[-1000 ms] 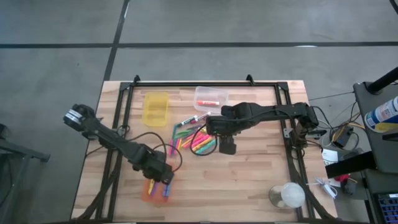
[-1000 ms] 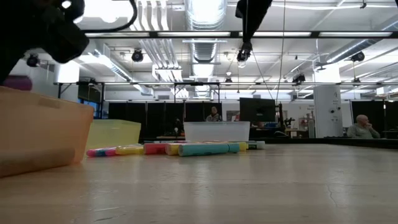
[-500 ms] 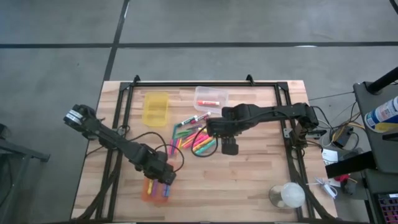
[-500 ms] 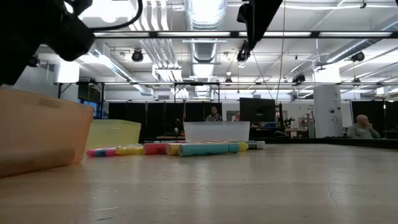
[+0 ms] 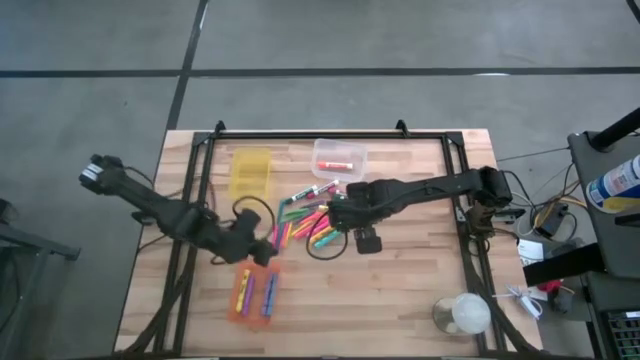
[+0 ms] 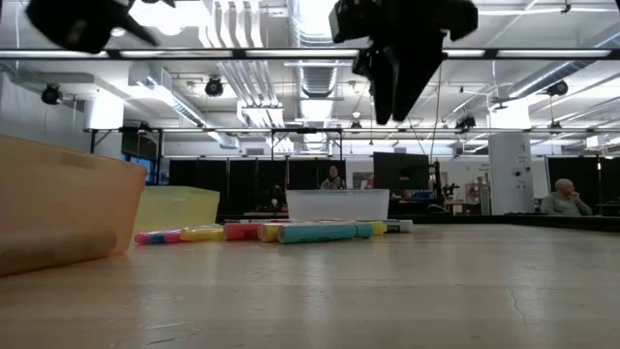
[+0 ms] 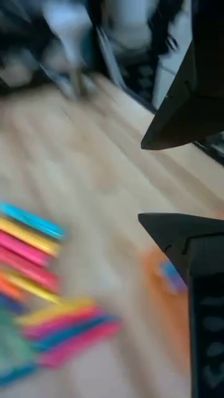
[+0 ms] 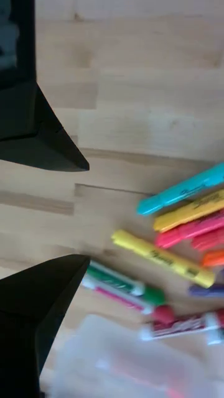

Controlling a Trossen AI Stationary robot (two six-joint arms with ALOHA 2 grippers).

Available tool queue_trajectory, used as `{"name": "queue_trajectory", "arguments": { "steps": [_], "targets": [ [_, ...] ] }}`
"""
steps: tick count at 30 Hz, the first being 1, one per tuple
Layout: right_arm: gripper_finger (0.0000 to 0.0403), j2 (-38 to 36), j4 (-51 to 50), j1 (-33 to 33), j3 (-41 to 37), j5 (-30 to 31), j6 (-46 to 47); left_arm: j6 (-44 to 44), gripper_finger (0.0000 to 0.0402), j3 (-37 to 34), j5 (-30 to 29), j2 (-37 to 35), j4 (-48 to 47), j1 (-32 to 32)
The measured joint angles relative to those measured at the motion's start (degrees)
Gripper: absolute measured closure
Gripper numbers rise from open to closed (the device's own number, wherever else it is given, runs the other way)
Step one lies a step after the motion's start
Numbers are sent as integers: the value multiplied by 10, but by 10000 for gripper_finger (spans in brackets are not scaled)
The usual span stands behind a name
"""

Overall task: Pick & Place Markers
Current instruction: Put the green marker into the transparent bin

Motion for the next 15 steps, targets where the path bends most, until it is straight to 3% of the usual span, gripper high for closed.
{"name": "queue_trajectory", "arguments": {
  "steps": [8,15],
  "targets": [
    [179,0,145,-10,-102,3,-38,167,232,0,-91,-83,88,-2],
    [184,0,182,-29,-163,61,75,256,232,0,-99,-142,104,-1]
  ]
}}
